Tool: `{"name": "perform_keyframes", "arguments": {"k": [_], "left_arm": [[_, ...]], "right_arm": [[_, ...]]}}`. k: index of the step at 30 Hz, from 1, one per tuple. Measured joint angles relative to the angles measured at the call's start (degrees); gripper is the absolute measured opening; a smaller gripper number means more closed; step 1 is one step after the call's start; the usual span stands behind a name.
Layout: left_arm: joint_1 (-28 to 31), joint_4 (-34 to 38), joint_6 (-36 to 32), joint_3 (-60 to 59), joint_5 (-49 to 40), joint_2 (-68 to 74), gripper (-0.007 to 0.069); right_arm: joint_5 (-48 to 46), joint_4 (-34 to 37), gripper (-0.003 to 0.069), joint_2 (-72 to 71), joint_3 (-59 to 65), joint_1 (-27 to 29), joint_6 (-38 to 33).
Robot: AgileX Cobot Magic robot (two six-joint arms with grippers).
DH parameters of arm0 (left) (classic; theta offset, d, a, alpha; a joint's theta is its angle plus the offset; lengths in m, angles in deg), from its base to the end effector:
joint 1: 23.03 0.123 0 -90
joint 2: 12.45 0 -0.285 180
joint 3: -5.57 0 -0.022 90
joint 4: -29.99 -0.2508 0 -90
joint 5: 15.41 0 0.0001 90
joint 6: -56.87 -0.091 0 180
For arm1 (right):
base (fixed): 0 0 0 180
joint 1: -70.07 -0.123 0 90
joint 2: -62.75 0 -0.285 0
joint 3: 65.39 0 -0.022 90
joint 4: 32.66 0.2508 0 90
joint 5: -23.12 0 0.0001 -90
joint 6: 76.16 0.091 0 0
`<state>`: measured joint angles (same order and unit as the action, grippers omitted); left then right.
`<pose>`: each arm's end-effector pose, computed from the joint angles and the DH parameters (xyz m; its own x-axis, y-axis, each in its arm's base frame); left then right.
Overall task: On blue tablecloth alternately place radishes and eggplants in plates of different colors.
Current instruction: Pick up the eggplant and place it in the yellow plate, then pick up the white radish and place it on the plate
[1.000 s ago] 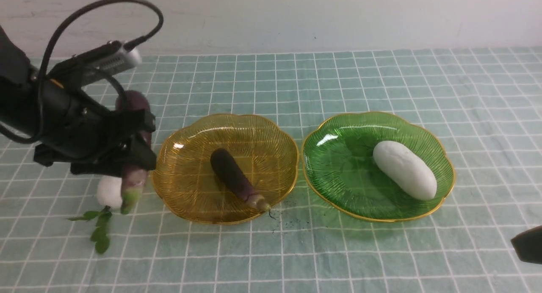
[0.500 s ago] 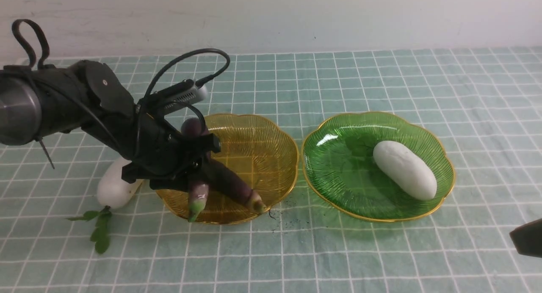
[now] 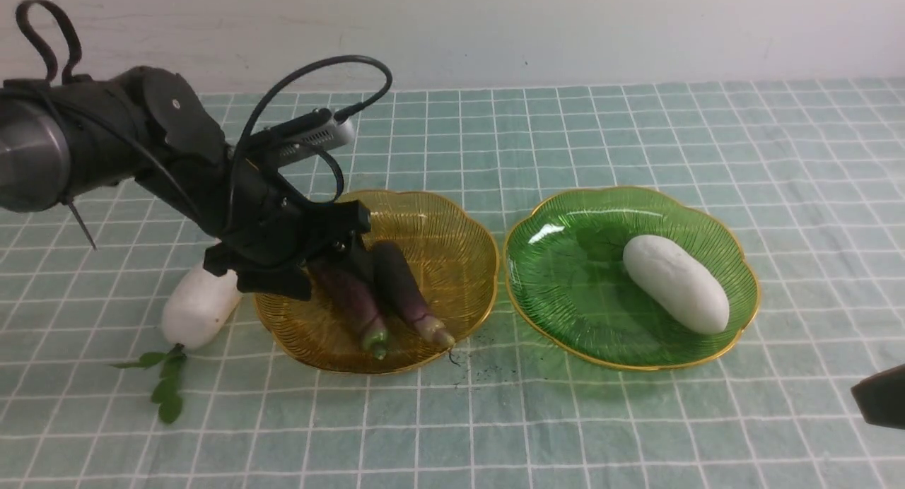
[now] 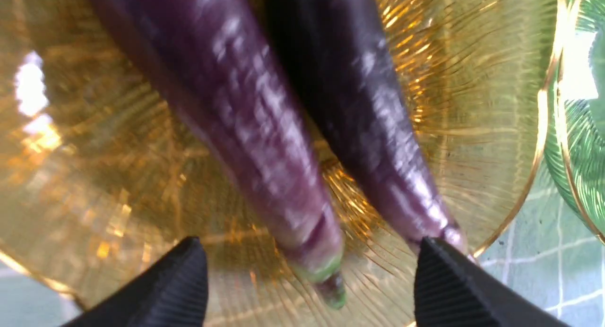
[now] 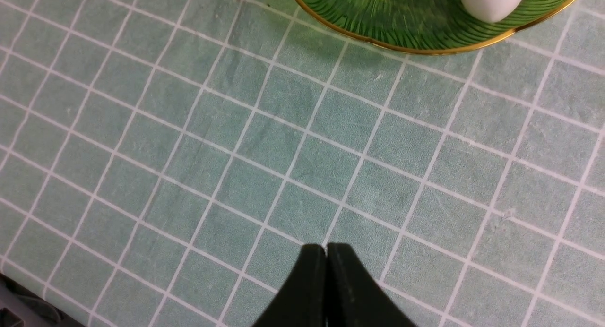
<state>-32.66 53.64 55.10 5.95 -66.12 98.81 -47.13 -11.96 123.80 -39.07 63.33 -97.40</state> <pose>0.3662 -0.0908 0.2389 -0.9584 -0.0662 -0.2776 0.0419 0.9295 -0.3664 0.1413 0.0472 0.3272 -0.8243 -0.3266 -0.4625 -0.4555 0.8677 0.1991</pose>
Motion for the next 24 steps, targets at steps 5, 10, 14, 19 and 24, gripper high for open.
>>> {"name": "perform_keyframes", "arguments": {"k": [5,10,14,19,24], "left_arm": [[3.2,-11.6,0.0,7.8,-7.6,0.0,0.0468],[5.9,-21.2,3.6,9.0,-10.9,0.6,0.0415],[6.1,-24.0,6.5,9.2,-10.7,3.0,0.0412],[6.1,-25.5,7.2,9.2,-10.3,7.9,0.0412],[6.1,-28.6,7.2,9.6,-9.5,11.0,0.0413]], "right_arm": [[0.0,0.0,-0.0015,0.0,0.0,0.0,-0.1],[0.3,0.0,-0.0015,0.0,0.0,0.0,-0.5],[0.8,0.0,-0.0015,0.0,0.0,0.0,-0.7],[1.1,0.0,-0.0015,0.0,0.0,0.0,-0.8],[1.1,0.0,-0.0015,0.0,0.0,0.0,-0.8]]}}
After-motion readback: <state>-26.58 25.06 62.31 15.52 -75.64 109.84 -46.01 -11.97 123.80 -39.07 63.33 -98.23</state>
